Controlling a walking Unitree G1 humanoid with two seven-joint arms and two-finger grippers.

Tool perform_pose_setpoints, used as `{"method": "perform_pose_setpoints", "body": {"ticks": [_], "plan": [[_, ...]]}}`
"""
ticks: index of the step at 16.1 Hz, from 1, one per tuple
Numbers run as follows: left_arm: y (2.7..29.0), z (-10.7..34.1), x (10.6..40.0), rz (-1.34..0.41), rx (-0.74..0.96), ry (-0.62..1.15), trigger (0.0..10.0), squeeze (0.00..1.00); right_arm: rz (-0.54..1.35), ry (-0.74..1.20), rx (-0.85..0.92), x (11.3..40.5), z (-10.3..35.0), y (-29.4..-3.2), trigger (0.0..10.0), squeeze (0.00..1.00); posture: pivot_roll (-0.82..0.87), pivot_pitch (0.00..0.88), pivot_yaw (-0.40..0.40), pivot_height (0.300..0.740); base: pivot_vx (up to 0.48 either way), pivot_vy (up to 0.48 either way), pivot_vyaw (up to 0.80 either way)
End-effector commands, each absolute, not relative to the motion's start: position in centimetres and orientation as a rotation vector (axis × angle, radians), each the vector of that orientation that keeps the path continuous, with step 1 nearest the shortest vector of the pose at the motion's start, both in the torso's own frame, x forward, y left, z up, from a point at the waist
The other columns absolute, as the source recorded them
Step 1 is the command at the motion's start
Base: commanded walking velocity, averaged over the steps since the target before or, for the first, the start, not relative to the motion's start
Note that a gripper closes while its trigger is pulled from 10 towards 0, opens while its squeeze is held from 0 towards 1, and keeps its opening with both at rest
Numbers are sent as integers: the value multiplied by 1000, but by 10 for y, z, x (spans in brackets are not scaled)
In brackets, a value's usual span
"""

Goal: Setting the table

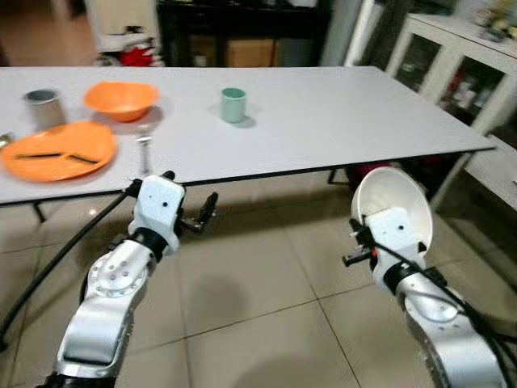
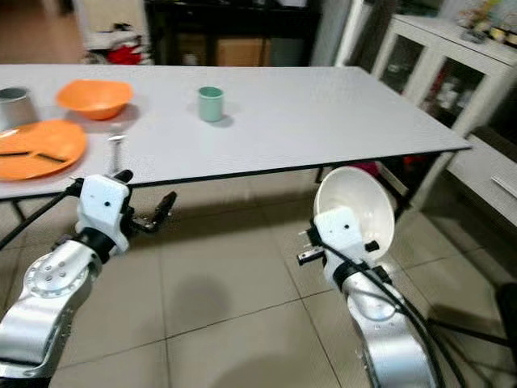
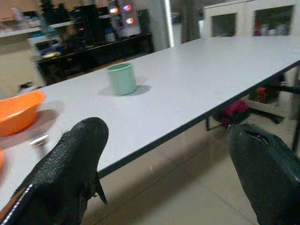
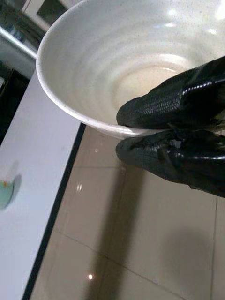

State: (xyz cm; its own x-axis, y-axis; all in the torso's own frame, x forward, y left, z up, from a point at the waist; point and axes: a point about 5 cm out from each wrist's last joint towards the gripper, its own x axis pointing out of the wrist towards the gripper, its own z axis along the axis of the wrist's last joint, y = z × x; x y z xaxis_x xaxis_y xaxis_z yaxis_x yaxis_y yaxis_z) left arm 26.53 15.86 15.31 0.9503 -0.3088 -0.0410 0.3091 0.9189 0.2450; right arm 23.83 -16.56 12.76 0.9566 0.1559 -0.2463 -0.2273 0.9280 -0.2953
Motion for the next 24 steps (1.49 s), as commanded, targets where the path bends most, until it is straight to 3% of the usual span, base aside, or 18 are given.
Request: {"method": "perform_pose_setpoints", "body": {"ticks": [1, 13, 24], "plan": [[157, 154, 266, -323, 262, -2, 10000, 0, 185, 168, -340, 241, 139, -168, 10000, 0, 12, 0, -72, 740, 292, 0, 0], [161, 161, 276, -373, 324, -8, 10000, 0, 164, 156, -277, 240, 135, -159, 10000, 0, 26, 0, 0, 740, 292, 0, 0], [161, 156, 272, -347, 281, 3, 10000, 0, 216, 154, -305, 245, 138, -160, 10000, 0, 24, 0, -49, 740, 292, 0, -126]]}}
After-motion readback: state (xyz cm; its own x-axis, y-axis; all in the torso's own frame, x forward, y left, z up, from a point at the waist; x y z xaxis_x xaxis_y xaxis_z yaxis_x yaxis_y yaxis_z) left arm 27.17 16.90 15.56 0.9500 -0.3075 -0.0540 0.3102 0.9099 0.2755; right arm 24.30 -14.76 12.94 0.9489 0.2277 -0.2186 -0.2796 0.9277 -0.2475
